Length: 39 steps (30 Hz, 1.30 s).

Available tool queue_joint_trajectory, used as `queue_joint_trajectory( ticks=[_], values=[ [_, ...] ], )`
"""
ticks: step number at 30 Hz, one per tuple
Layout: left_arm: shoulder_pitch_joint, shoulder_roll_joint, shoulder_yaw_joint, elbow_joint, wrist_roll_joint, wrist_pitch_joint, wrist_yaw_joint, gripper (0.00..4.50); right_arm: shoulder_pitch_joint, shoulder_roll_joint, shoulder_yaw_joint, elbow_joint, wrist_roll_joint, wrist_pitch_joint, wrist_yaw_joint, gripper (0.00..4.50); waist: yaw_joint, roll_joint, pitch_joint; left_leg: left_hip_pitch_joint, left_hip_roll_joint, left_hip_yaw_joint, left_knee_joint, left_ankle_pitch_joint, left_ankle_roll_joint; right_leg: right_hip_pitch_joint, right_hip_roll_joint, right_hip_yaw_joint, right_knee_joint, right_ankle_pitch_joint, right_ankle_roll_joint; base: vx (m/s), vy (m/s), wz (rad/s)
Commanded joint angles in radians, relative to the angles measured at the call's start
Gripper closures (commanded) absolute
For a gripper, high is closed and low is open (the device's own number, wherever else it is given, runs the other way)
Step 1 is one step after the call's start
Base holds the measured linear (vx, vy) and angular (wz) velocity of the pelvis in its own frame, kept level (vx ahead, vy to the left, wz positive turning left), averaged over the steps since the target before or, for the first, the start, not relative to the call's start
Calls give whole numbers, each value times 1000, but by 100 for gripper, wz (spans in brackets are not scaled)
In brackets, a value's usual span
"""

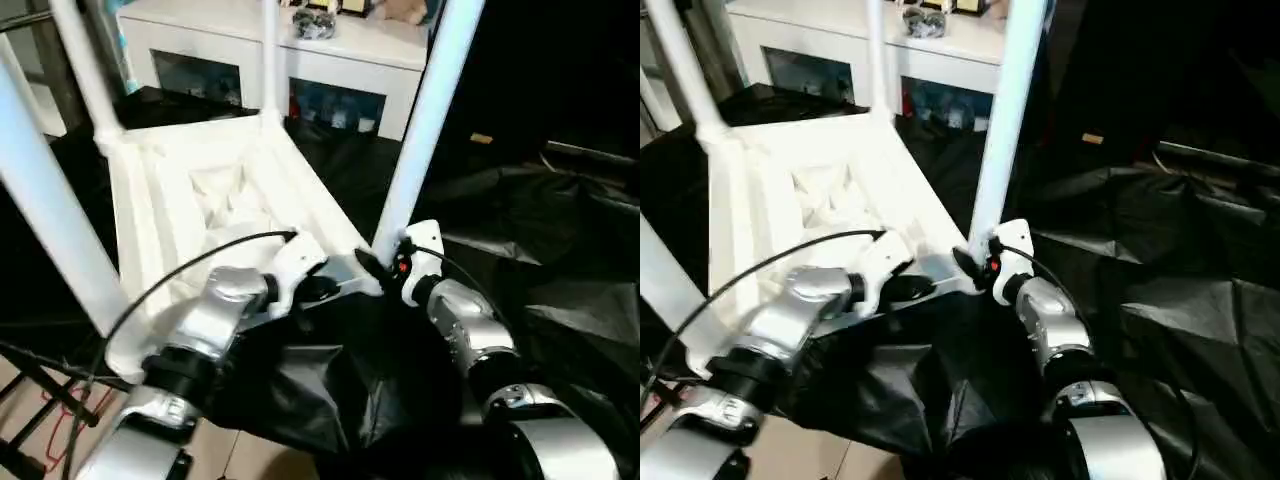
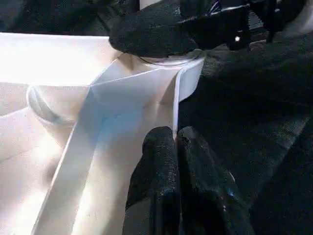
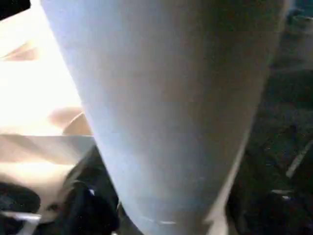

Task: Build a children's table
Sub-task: Rotate leg to tighten

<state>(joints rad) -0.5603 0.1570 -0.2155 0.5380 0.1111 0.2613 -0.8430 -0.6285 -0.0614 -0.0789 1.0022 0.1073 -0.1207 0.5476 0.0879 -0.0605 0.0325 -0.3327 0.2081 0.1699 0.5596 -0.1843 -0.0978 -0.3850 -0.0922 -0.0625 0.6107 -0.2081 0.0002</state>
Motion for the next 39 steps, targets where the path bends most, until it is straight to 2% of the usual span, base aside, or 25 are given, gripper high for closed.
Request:
queue_joint_trajectory(
  ticks=[1,4,7,10,11,13,14,16,18,21,27,31,35,39],
  values=[
    [-1,-51,-30,-5,-41,-20,0,450,22,54,66,46,-29,24,72,126,2,5,-37,-10,23,-2,-75,-295,19,26,-49,42,-88,-284,-171,0,0,0],
    [7,-36,-31,-15,-45,-25,-28,450,24,27,85,35,-46,-2,113,110,1,7,-37,-10,22,1,-74,-284,25,28,-49,42,-87,-263,-180,0,0,0],
    [14,-8,-25,-22,-49,-33,-61,450,34,-46,113,-3,-47,-22,277,110,4,3,-39,-14,22,2,-69,-261,46,34,-49,41,-86,-242,-185,0,0,0],
    [22,18,-26,-33,-58,-40,-103,450,54,-114,134,-56,-41,-29,408,110,10,1,-42,-15,23,5,-63,-195,75,37,-48,40,-75,-143,-215,0,0,0],
    [27,33,-24,-38,-61,-41,-118,450,59,-156,133,-76,-35,-26,457,110,11,-1,-45,-17,23,7,-58,-145,94,41,-47,39,-65,-61,-237,0,0,0],
    [37,57,-25,-50,-67,-42,-154,450,64,-222,127,-100,-25,-21,524,110,15,-2,-48,-18,22,7,-53,-117,111,44,-45,37,-60,-21,-248,0,0,0],
    [42,66,-27,-54,-69,-44,-167,450,65,-244,124,-105,-23,-22,544,110,16,-2,-51,-21,21,8,-48,-86,126,44,-43,37,-54,28,-263,0,0,0],
    [48,77,-28,-59,-73,-48,-190,450,67,-271,121,-107,-26,-33,564,110,16,-4,-48,-24,20,10,-45,-73,143,42,-43,36,-53,53,-276,0,0,0],
    [57,95,-31,-69,-83,-53,-226,450,75,-309,110,-123,-6,-21,615,110,18,-5,-47,-22,22,10,-46,-105,137,44,-45,35,-57,-4,-275,0,0,0],
    [65,125,-39,-86,-99,-60,-275,450,93,-360,103,-162,20,19,693,110,24,-5,-45,-23,23,12,-46,-111,133,44,-43,34,-57,-22,-271,0,0,0],
    [61,144,-37,-87,-106,-68,-301,450,96,-389,90,-180,40,28,720,110,25,-5,-44,-22,25,12,-46,-129,111,40,-45,34,-59,-69,-259,0,0,0],
    [63,149,-42,-92,-110,-70,-315,450,100,-371,88,-230,70,55,745,110,25,-2,-47,-21,25,12,-44,-110,117,41,-43,34,-53,-18,-271,0,0,0],
    [65,152,-51,-97,-118,-67,-324,450,114,-361,117,-281,87,107,796,110,32,-5,-49,-20,25,13,-40,-87,132,41,-42,34,-48,21,-280,0,0,0],
    [65,152,-53,-97,-117,-67,-327,450,89,-331,139,-232,41,74,732,110,31,-3,-48,-20,25,12,-43,-97,115,39,-45,33,-49,2,-286,0,0,0]
  ],
)
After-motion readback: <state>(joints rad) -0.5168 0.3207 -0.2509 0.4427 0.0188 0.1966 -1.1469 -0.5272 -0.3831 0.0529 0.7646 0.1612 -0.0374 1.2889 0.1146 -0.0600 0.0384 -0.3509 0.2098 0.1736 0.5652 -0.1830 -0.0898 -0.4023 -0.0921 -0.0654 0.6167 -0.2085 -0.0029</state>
